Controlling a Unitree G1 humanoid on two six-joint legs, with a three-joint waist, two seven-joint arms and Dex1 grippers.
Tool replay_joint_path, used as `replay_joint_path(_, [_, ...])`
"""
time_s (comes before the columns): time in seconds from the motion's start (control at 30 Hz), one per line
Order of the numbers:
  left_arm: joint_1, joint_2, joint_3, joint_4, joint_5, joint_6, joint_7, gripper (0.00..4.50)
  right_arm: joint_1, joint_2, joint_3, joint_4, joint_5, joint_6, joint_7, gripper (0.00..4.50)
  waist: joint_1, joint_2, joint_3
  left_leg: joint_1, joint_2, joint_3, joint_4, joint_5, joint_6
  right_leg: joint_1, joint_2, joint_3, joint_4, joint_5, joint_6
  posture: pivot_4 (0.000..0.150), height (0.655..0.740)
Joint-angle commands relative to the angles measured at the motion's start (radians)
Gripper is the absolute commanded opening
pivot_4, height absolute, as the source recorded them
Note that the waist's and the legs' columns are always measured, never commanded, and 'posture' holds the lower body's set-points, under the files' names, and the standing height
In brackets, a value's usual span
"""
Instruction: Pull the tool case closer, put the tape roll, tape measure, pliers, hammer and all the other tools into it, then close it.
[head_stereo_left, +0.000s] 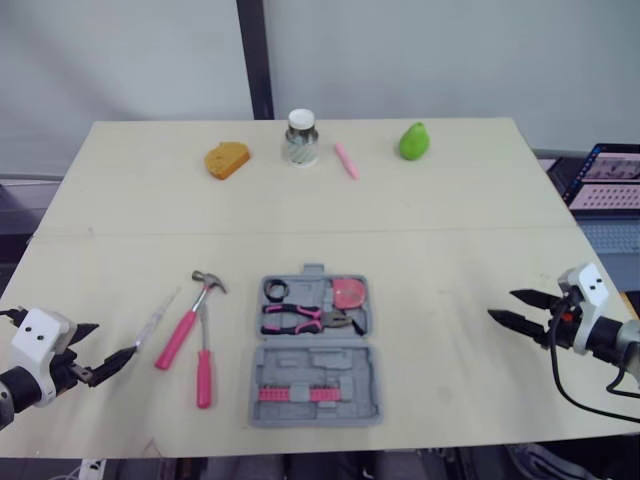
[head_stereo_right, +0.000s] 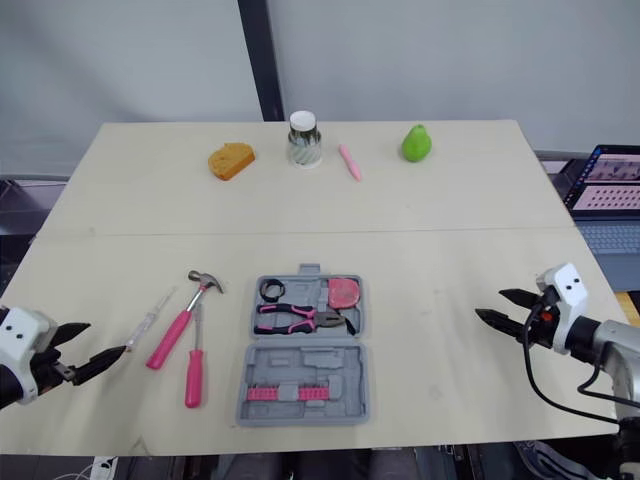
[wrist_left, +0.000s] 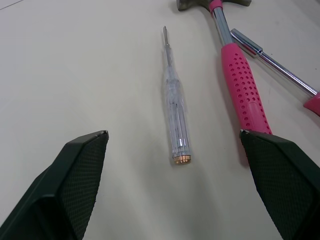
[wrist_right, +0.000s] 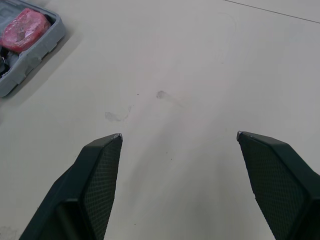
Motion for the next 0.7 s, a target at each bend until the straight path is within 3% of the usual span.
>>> replay_joint_path(0.03, [0.003, -0.002, 0.011, -0.02, -0.001, -0.009, 0.005, 4.5, 0.001, 0.003, -0.013, -0.029, 0.008, 0.002, -0.018, 3.87, -0.004, -0.001, 0.001, 0.0, 0.0, -0.001, 0.0, 0.001, 0.0, -0.002, 0.0, 0.001, 0.001, 0.0, 0.0, 0.15, 0.74])
replay_joint_path(0.47, [-0.015, 0.001, 0.002, 0.001, 0.005, -0.019, 0.001, 4.5, 0.003, 0.007, -0.005, -0.043, 0.011, 0.009, -0.025, 3.87, 0.014, -0.001, 0.001, 0.002, 0.004, 0.017, -0.001, 0.0, -0.001, -0.011, 0.003, 0.017, 0.003, 0.0, 0.0, 0.15, 0.74])
replay_joint_path(0.5, [-0.017, 0.001, 0.0, 0.003, 0.006, -0.02, 0.001, 4.5, 0.004, 0.008, -0.004, -0.044, 0.011, 0.009, -0.025, 3.87, 0.008, 0.0, 0.002, 0.001, 0.002, 0.013, -0.003, 0.0, 0.0, -0.007, 0.002, 0.013, 0.002, 0.0, 0.0, 0.15, 0.74])
replay_joint_path(0.6, [-0.022, 0.002, -0.002, 0.007, 0.008, -0.021, 0.0, 4.5, 0.004, 0.011, -0.006, -0.046, 0.009, 0.009, -0.031, 3.87, -0.012, 0.001, 0.002, 0.001, -0.021, -0.024, -0.021, 0.016, 0.004, 0.02, -0.019, -0.026, -0.011, -0.002, 0.006, 0.15, 0.74])
replay_joint_path(0.7, [-0.024, 0.002, -0.003, 0.01, 0.009, -0.022, -0.001, 4.5, 0.007, 0.012, -0.01, -0.048, 0.012, 0.014, -0.033, 3.87, 0.001, 0.0, 0.003, -0.002, -0.023, -0.03, -0.019, 0.021, 0.002, 0.014, -0.017, -0.02, -0.008, -0.002, 0.009, 0.15, 0.74])
